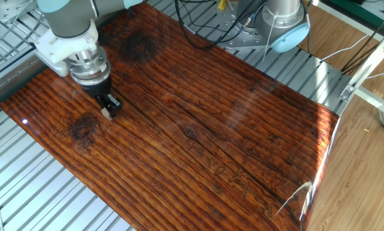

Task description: Hold a small block with the gripper and sweep it from left to right on the table

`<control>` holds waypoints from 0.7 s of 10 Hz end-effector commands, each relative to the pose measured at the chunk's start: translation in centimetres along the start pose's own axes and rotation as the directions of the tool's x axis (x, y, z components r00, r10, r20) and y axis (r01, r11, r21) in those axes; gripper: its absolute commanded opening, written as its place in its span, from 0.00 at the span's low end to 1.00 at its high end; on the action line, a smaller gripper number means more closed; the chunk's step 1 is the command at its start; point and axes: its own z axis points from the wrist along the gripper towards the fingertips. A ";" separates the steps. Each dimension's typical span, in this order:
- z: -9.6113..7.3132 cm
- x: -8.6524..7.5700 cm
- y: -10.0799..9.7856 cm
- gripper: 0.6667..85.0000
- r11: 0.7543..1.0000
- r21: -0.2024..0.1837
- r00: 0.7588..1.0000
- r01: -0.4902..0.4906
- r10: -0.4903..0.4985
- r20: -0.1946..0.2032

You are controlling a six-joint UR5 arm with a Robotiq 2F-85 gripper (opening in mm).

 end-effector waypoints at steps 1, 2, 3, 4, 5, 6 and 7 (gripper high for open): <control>0.6 -0.3 2.3 0.00 1.000 -0.010 1.000 -0.024 0.024 0.009; 0.5 -0.3 2.1 0.00 1.000 0.004 1.000 -0.021 0.020 0.008; 0.3 -0.4 1.8 0.00 1.000 0.023 1.000 -0.012 0.012 0.009; 0.0 -0.2 1.5 0.00 0.999 0.032 1.000 -0.005 0.004 0.008; -0.2 0.0 1.6 0.00 1.000 0.029 1.000 -0.005 0.004 0.005; -0.3 0.0 1.8 0.00 1.000 0.029 1.000 -0.006 0.006 0.003; -0.4 -0.1 2.1 0.00 1.000 0.026 1.000 -0.008 0.008 0.006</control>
